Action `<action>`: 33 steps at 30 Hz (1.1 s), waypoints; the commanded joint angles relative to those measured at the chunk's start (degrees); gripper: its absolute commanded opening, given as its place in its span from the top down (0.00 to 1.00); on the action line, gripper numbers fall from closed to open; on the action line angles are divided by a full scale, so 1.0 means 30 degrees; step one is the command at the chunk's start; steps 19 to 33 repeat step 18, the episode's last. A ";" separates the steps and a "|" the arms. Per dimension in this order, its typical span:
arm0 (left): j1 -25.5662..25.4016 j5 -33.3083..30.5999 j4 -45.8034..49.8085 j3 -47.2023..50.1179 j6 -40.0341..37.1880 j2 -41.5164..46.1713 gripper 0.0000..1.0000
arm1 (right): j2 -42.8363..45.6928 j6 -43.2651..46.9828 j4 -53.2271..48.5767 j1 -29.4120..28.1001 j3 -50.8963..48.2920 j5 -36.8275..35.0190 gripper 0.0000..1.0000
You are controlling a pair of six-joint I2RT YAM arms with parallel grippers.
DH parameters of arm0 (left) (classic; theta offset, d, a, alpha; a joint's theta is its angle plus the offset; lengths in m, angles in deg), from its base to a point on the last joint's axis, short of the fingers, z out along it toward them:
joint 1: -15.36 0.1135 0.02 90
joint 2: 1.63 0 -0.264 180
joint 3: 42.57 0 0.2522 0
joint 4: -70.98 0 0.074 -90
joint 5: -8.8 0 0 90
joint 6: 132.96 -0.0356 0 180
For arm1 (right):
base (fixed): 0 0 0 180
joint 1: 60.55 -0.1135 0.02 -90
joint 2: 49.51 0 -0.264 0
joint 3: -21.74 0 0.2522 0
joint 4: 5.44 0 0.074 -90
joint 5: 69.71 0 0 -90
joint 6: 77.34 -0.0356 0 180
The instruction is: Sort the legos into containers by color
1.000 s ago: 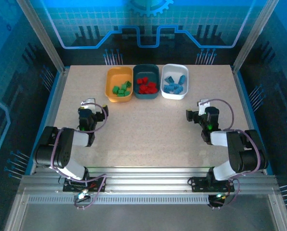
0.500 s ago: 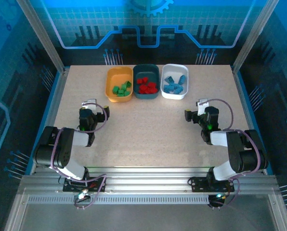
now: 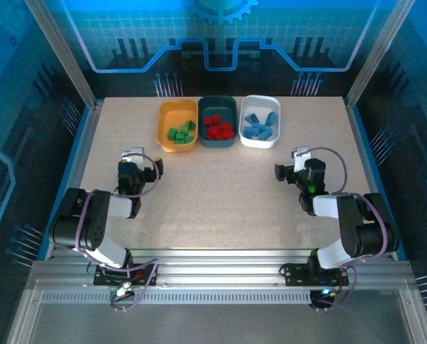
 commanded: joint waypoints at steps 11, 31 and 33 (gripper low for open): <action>0.0722 0.2559 0.0797 -0.0574 0.0058 0.0286 0.01 | -0.0155 0.0157 0.0691 -0.0182 0.0383 0.0251 0.00; 0.0690 0.2497 0.0586 -0.0453 0.0055 0.0300 0.01 | -0.0155 0.0165 0.0692 -0.0172 0.0384 0.0256 0.00; 0.0690 0.2497 0.0586 -0.0453 0.0055 0.0300 0.01 | -0.0155 0.0165 0.0692 -0.0172 0.0384 0.0256 0.00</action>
